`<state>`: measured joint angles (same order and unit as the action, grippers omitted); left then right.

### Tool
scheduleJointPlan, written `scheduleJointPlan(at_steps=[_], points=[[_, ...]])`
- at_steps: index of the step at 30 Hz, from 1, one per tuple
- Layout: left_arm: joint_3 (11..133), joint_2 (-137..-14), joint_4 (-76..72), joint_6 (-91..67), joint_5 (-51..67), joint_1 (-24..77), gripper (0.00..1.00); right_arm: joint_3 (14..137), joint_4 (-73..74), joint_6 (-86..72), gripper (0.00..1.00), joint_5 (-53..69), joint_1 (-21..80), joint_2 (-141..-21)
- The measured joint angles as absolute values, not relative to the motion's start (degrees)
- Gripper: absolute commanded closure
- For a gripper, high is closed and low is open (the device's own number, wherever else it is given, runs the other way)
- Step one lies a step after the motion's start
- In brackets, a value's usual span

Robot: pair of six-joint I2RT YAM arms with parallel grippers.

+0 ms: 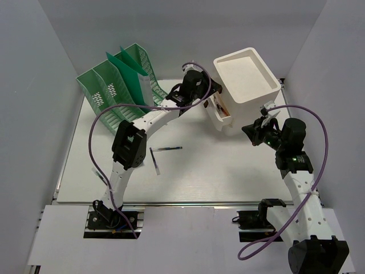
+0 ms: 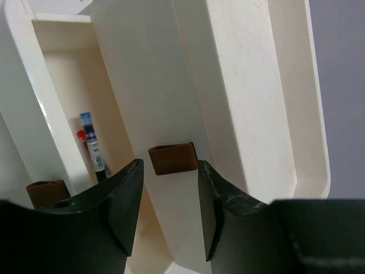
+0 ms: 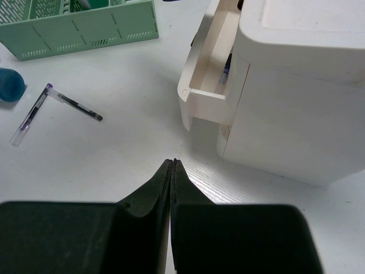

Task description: Organize the desk

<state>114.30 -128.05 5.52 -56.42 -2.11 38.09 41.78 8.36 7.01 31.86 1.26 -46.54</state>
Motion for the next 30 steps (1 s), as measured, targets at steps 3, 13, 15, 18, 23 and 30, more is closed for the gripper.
scheduleJointPlan(at_steps=[3,13,15,18,23,30], points=[[115.2,-128.9,5.56,-56.88,-1.96,37.78,0.45,41.78,8.36,6.96,1.0,32.14,1.13,-46.74],[111.18,-122.89,10.46,-48.21,0.73,36.25,0.84,41.76,12.86,18.52,0.49,46.41,1.1,-47.31],[104.18,-115.92,11.31,-43.83,1.69,36.1,0.75,41.78,15.51,24.05,0.39,50.87,1.43,-48.36],[90.45,-101.38,12.88,-36.77,2.59,36.12,0.44,41.8,20.64,31.75,0.32,55.66,3.05,-50.74],[70.02,-76.75,12.14,-26.33,0.54,36.29,0.28,42.26,24.43,39.48,0.32,58.3,9.06,-54.24],[49.58,-57.39,11.31,-15.92,-6.35,36.27,0.23,52.36,25.89,43.27,0.37,52.31,21.45,-67.22]])
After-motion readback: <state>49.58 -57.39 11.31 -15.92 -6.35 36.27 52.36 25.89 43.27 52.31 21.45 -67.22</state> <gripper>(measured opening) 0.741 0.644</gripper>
